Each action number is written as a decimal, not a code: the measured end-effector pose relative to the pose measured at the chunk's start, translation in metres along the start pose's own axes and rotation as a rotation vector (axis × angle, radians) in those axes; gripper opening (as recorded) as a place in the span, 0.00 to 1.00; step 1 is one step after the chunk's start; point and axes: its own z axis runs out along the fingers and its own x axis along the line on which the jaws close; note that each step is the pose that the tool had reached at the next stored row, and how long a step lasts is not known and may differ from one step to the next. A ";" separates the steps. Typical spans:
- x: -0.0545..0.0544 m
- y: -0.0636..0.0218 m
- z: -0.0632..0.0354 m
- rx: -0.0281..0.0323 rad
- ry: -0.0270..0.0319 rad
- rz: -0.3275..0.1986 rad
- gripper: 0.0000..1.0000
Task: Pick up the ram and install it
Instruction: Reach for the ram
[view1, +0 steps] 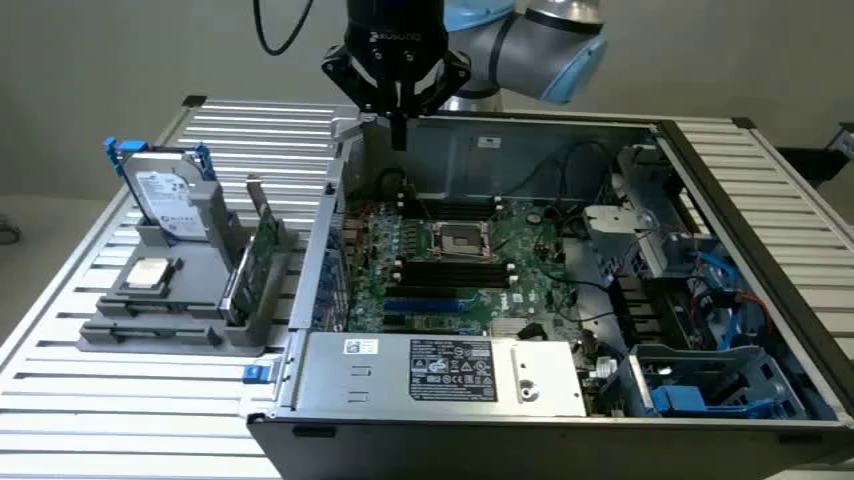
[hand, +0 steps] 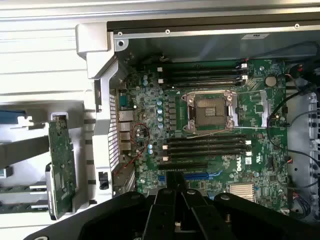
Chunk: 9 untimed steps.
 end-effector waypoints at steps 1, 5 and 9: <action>0.000 0.0000 0.0000 0.0000 0.0000 0.000 0.11; 0.000 0.0000 0.0000 0.0000 0.0000 0.000 0.11; 0.001 -0.0001 -0.0001 0.0003 0.0022 0.000 0.11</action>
